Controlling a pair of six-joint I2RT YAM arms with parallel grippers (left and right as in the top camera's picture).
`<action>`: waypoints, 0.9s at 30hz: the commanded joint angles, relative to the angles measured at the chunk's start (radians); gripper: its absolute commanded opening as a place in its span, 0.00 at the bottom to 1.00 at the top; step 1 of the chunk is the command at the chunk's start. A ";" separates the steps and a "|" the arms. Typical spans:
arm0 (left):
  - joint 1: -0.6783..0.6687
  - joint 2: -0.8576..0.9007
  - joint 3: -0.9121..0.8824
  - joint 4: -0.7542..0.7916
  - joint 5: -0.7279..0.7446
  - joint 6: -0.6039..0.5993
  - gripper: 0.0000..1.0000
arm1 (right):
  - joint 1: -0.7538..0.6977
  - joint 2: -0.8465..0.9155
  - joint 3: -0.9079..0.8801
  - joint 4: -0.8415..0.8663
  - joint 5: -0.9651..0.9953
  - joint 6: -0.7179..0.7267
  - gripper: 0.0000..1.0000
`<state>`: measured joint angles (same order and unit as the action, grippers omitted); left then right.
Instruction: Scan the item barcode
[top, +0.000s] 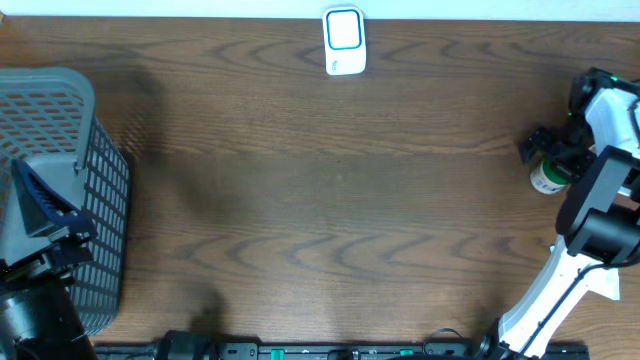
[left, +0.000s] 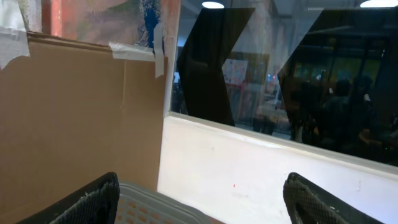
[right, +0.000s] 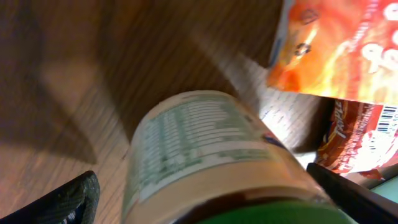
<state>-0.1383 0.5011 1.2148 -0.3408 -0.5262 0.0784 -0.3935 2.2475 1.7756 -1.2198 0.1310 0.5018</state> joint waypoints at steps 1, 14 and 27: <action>0.004 -0.007 -0.005 -0.010 0.002 -0.005 0.84 | -0.007 -0.078 0.059 -0.035 -0.036 -0.017 0.99; 0.004 -0.010 -0.005 -0.039 0.002 -0.004 0.84 | 0.048 -0.745 0.271 -0.337 -0.079 -0.075 0.99; 0.043 -0.268 -0.025 -0.116 0.134 -0.008 0.84 | 0.136 -1.479 0.186 -0.279 -0.125 -0.256 0.99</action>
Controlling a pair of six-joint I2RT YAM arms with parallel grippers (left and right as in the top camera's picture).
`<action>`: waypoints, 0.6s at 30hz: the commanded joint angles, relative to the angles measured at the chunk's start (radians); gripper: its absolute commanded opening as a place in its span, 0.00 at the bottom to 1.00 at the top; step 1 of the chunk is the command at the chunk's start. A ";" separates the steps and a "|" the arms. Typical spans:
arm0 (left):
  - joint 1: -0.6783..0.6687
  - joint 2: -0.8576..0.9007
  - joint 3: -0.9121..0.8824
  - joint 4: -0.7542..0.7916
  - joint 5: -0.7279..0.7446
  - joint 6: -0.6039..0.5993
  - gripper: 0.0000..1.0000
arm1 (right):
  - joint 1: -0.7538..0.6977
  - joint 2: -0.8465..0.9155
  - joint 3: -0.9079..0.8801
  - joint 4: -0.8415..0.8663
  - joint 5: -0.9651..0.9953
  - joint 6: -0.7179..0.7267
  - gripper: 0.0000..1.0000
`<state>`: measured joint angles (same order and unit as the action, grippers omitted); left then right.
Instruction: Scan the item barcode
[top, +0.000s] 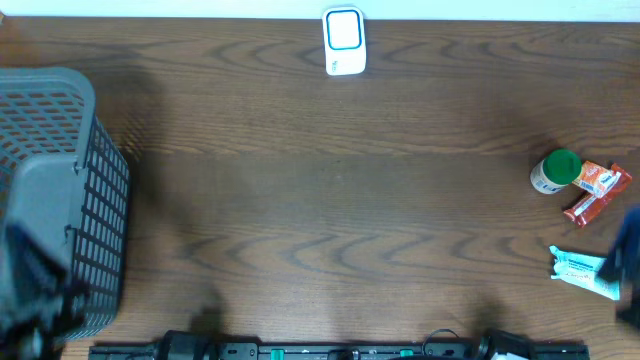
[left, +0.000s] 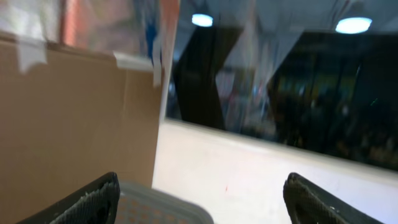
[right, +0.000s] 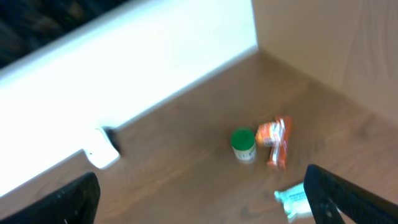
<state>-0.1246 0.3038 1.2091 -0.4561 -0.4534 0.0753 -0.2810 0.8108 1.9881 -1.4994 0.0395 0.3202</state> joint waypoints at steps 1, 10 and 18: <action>0.047 -0.100 -0.027 0.001 0.061 -0.005 0.85 | 0.032 -0.068 -0.027 -0.009 -0.029 -0.074 0.99; 0.142 -0.301 -0.137 0.019 0.132 -0.005 0.85 | 0.196 -0.212 -0.077 -0.200 0.092 -0.096 0.82; 0.139 -0.301 -0.150 -0.002 0.131 -0.005 0.85 | 0.270 -0.471 -0.330 -0.167 0.042 -0.134 0.99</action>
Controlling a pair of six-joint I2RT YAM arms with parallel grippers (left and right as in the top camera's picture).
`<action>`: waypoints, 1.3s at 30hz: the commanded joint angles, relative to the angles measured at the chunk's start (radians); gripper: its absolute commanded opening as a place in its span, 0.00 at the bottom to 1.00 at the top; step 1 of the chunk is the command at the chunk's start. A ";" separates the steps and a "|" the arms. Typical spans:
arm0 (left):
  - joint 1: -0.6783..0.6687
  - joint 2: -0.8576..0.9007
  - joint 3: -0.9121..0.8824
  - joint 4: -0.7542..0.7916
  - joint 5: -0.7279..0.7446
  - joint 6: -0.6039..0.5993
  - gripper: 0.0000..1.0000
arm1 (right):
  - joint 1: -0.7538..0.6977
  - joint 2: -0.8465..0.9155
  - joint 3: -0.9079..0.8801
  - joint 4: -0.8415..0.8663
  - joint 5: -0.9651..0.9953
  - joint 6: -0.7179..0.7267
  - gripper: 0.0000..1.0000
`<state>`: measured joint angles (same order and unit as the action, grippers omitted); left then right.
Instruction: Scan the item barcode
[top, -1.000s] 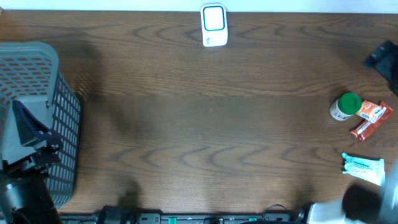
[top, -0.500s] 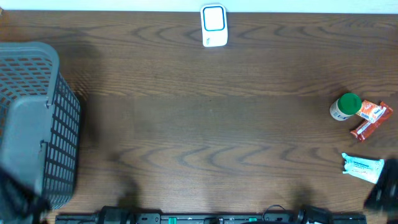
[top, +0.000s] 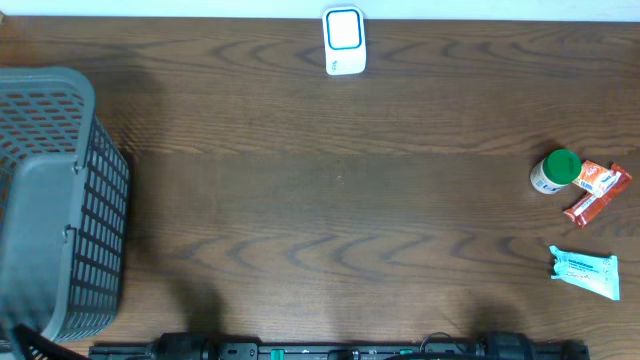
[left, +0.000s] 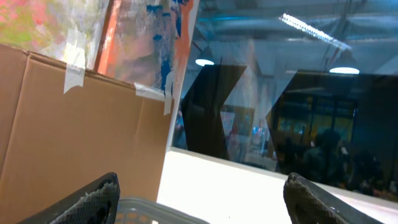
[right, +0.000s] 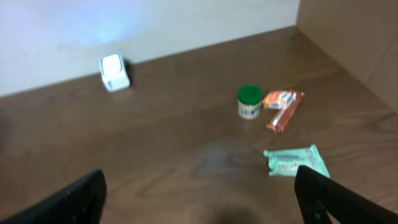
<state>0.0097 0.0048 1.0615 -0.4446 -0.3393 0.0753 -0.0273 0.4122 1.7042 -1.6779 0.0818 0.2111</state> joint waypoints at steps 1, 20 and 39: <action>0.007 -0.002 -0.002 -0.033 0.016 -0.005 0.85 | 0.016 -0.110 -0.071 0.022 -0.002 -0.024 0.99; 0.006 -0.002 -0.002 -1.048 0.017 -0.005 0.85 | 0.008 -0.260 -0.184 0.093 0.014 0.080 0.99; 0.006 0.004 -0.006 -1.240 0.014 -0.005 0.85 | 0.021 -0.406 -1.329 1.492 0.058 0.091 0.99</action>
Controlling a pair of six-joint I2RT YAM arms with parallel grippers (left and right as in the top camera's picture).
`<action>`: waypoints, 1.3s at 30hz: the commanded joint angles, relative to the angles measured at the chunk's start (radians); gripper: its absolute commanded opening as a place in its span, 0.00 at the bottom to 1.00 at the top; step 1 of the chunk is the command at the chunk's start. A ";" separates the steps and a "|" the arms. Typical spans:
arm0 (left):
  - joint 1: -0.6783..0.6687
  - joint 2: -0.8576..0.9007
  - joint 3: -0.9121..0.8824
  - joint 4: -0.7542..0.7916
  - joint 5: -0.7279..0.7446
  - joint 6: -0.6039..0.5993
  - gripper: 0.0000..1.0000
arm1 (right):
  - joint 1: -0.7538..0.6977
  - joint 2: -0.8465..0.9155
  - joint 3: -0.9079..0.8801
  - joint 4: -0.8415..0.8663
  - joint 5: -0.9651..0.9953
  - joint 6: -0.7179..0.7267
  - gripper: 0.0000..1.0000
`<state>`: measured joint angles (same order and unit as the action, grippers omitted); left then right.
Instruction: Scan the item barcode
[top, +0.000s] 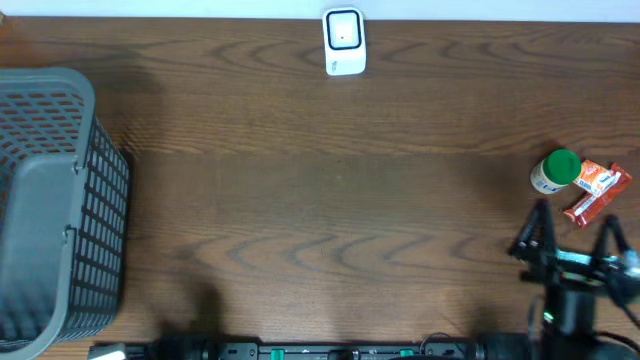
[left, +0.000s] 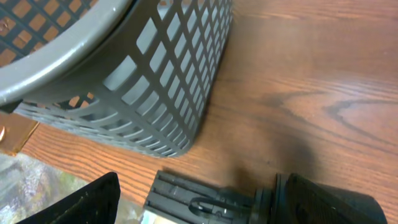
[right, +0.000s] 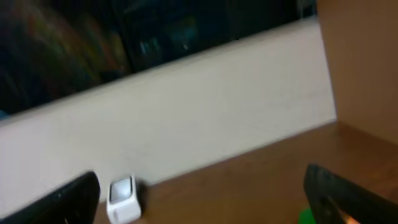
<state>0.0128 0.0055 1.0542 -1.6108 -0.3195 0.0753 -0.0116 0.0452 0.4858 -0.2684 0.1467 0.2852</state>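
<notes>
The white barcode scanner (top: 343, 42) stands at the table's back edge, and shows small in the right wrist view as the scanner (right: 122, 198). A green-capped bottle (top: 553, 172), an orange packet (top: 598, 178) and a red bar (top: 590, 206) lie at the right. My right gripper (top: 577, 216) is open just in front of them, over a teal packet (top: 578, 258) that it mostly hides. The right gripper (right: 202, 200) points at the back wall, nothing between its fingers. My left gripper (left: 199, 204) is open and empty, outside the overhead view.
A grey mesh basket (top: 60, 200) fills the left side; its wall (left: 174, 93) is close in the left wrist view. A black rail (left: 205, 199) runs along the table's front edge. A white wall rises behind the table.
My right arm, absent from the overhead view before, now hovers open over the teal packet with its camera level. The left wrist camera has turned from the window down to the basket and front rail.
First my right gripper stood open around the green-capped bottle and my left arm was over the basket. Then both arms were at the picture's edges, the bottle left on the table. Then both were gone from overhead. Now the right gripper is back near the items.
</notes>
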 joint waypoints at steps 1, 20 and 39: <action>0.003 0.003 0.002 -0.074 -0.005 -0.005 0.85 | 0.004 -0.031 -0.157 0.133 -0.016 0.026 0.99; 0.003 0.003 0.002 -0.076 -0.005 -0.005 0.85 | -0.002 -0.040 -0.480 0.208 0.003 0.024 0.99; 0.003 0.003 0.002 -0.076 -0.005 -0.005 0.85 | -0.002 -0.039 -0.480 0.208 0.005 0.025 0.99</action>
<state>0.0128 0.0051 1.0538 -1.6112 -0.3195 0.0753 -0.0128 0.0128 0.0074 -0.0566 0.1528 0.3065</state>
